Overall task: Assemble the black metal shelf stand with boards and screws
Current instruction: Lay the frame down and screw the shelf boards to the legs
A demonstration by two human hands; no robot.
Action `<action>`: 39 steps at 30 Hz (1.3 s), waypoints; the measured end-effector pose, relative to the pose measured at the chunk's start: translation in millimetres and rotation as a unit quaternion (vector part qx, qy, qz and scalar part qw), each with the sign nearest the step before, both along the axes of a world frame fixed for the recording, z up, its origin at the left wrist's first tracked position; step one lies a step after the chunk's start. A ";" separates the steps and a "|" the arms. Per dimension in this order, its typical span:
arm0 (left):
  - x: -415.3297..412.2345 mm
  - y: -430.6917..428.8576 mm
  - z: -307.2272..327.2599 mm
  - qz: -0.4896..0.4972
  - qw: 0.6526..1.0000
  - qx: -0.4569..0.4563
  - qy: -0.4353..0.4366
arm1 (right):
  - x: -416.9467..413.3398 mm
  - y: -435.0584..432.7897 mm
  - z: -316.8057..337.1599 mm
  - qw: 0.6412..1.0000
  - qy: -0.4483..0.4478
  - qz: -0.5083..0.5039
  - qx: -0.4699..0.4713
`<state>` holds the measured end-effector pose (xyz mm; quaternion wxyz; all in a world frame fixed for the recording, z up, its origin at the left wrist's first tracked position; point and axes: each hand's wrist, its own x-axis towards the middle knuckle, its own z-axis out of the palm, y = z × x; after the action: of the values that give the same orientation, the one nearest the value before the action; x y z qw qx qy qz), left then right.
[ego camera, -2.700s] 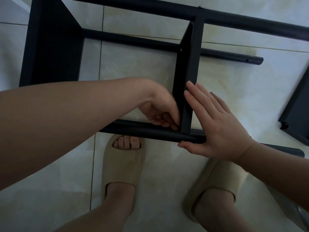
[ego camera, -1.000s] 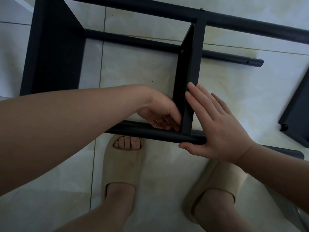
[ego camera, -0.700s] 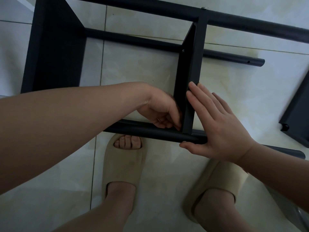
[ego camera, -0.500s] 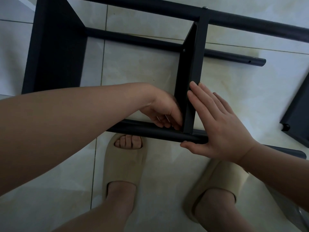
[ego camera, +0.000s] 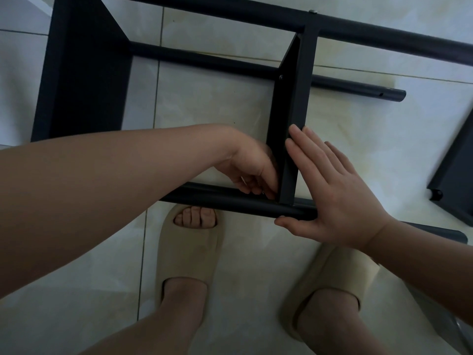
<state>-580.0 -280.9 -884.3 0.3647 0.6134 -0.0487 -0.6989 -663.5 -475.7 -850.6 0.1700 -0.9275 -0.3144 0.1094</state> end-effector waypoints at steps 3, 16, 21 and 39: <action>2.4 -0.6 1.4 0.000 1.000 -0.006 0.020 | 0.1 -0.4 -0.4 1.000 -0.003 0.000 0.002; 0.8 -0.7 -0.2 0.010 1.000 -0.013 0.014 | -0.3 -0.2 -0.5 1.000 -0.003 -0.001 0.004; 3.2 0.8 4.0 0.003 0.999 -0.011 0.034 | 0.1 -0.1 -0.2 1.000 -0.002 -0.001 0.005; -0.2 -1.6 3.0 0.047 0.997 -0.016 0.054 | -0.1 0.5 0.9 1.000 0.001 -0.001 -0.001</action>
<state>-580.2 -282.5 -881.3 0.4092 0.5705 -0.0114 -0.7120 -663.7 -475.3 -849.7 0.1699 -0.9277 -0.3135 0.1108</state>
